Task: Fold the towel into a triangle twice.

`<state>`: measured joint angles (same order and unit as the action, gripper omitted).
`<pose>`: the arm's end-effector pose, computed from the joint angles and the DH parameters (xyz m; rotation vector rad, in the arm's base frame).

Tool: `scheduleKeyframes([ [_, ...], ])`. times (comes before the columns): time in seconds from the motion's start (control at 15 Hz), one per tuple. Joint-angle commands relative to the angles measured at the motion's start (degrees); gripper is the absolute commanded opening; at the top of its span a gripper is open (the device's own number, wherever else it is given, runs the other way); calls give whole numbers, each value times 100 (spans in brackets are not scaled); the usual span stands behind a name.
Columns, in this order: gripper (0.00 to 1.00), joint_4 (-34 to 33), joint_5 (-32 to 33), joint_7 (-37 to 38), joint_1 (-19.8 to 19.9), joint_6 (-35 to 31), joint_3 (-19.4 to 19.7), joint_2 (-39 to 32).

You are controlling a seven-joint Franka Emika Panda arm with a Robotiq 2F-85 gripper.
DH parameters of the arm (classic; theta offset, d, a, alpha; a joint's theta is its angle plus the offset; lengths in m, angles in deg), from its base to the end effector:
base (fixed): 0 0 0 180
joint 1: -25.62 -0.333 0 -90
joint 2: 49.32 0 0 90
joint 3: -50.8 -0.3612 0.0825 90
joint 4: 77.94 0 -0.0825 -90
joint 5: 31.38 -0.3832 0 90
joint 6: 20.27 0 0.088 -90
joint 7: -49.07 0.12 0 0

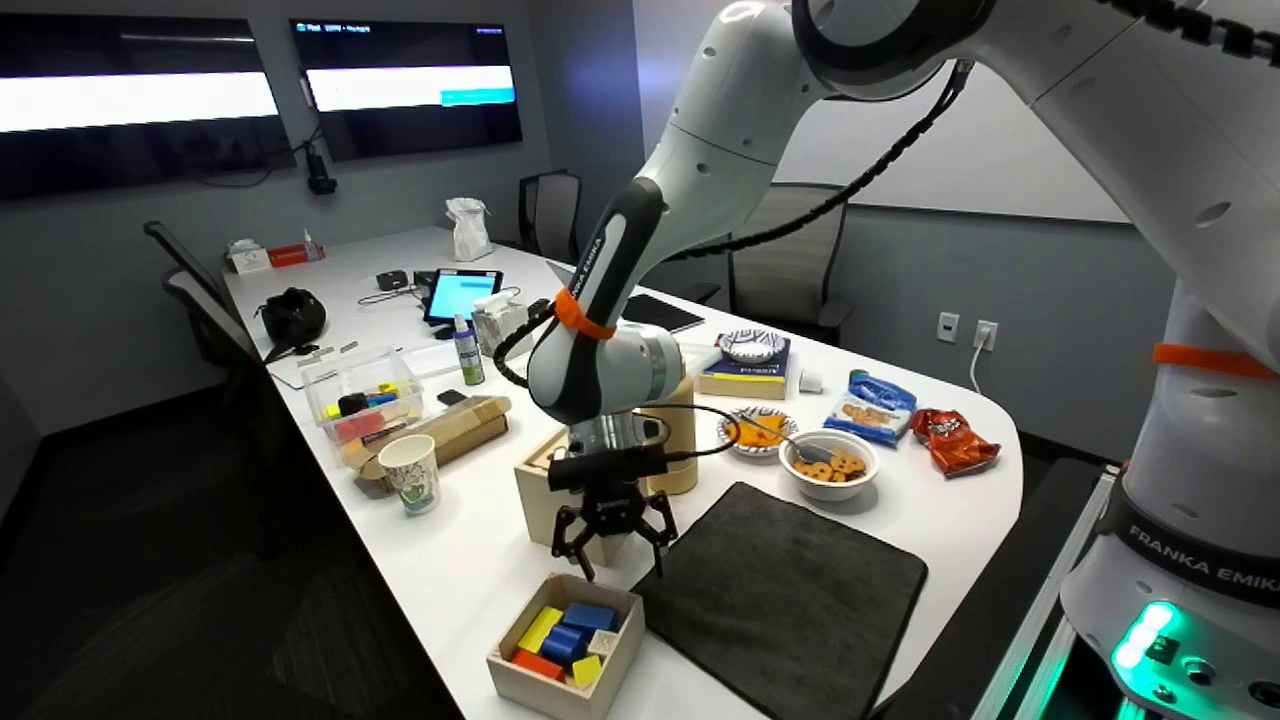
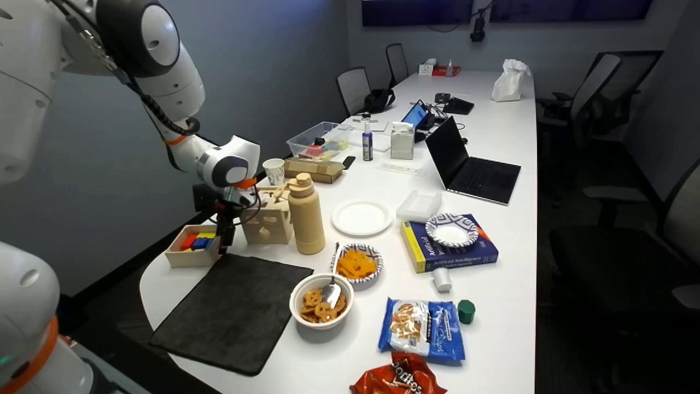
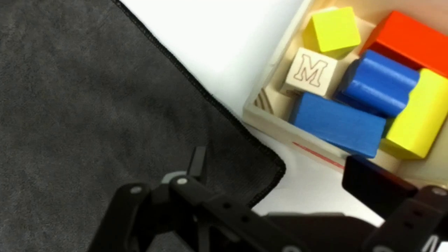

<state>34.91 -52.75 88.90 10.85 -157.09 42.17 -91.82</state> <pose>0.5367 0.2409 0.0937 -2.8258 0.9139 0.6647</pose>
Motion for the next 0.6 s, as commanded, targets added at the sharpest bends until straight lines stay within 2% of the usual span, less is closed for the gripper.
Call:
scheduleKeyframes([
  [0.0, 100, 410, -469, -41, 60, -702, -113, 253],
  [0.27, 100, 944, -905, -69, 91, -1479, -299, 588],
  [0.53, 100, 1417, -962, 477, -234, -1879, -228, 821],
])
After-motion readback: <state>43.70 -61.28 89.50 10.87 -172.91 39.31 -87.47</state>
